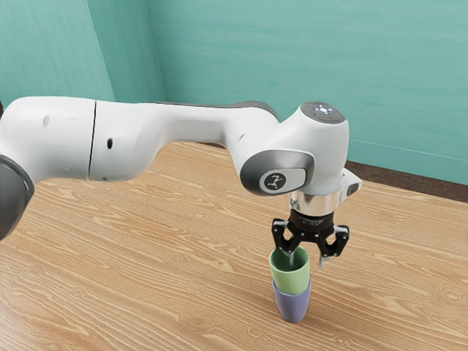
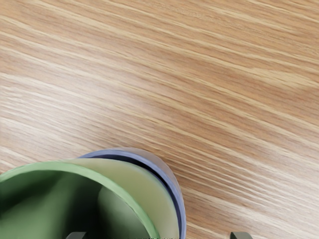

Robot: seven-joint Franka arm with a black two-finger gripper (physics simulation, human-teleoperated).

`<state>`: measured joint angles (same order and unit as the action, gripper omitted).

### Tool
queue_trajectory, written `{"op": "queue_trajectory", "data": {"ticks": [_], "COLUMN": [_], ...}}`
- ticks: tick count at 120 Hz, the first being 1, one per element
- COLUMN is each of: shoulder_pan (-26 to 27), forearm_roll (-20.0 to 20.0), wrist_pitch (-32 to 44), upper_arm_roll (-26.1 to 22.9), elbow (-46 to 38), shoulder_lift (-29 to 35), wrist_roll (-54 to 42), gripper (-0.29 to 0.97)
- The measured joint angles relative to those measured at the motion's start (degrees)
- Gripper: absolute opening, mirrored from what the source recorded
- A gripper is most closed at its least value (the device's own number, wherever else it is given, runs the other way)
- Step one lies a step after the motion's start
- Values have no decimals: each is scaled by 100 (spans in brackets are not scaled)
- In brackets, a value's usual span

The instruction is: Place the left cup onto the right cup

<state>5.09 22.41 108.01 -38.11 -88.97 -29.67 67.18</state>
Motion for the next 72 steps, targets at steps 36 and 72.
{"op": "queue_trajectory", "data": {"ticks": [36,72], "shoulder_pan": [103,250], "forearm_roll": [0,-1], "wrist_pitch": [-41,-279], "upper_arm_roll": [-3,-6], "elbow": [20,75], "shoulder_lift": [185,505], "wrist_roll": [-6,-9], "gripper": [62,66]}}
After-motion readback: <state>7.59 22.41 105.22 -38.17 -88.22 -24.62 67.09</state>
